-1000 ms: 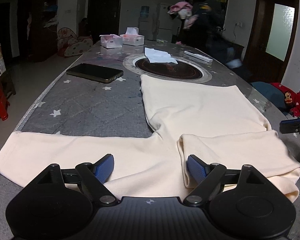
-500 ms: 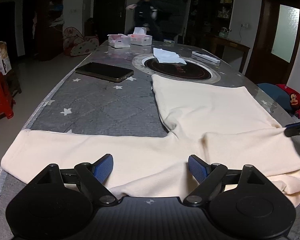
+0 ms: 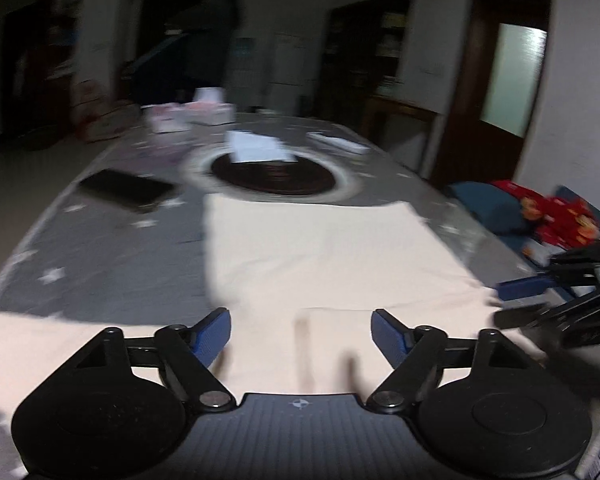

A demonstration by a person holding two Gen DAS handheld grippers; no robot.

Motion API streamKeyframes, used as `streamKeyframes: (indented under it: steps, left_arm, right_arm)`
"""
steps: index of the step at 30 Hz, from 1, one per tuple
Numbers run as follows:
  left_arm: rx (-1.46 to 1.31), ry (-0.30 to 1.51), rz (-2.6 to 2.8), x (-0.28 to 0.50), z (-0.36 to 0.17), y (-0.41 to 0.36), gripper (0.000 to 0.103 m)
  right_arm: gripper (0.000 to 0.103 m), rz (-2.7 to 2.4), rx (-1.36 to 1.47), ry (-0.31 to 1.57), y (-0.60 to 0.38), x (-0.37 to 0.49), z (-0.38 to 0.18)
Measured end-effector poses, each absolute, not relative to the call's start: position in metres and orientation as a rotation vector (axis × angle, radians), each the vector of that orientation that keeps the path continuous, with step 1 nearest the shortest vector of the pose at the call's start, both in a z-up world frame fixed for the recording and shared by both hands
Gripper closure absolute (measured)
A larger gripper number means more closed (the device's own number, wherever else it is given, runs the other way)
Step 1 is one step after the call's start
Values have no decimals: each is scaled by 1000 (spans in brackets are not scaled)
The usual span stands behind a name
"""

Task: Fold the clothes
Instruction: 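Open the right gripper off the sleeve while the left gripper moves to the sweatshirt side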

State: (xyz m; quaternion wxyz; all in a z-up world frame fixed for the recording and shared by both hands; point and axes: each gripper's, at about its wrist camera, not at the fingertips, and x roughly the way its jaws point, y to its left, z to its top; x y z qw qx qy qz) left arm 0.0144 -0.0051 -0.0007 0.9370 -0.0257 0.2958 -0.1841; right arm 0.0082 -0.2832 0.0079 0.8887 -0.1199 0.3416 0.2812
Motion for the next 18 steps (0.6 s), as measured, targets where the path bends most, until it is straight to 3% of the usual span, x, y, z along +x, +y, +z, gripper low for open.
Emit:
streamKeyframes:
  steps: [8,18]
  left_arm:
    - [-42,665,-429,35,-28,-37,43]
    - [-113,637,-292,13,-22,10,45]
  right_arm:
    - [50,555,-97,749,-288,1,-11]
    - [40,545,-68,741,-286,-2,-14]
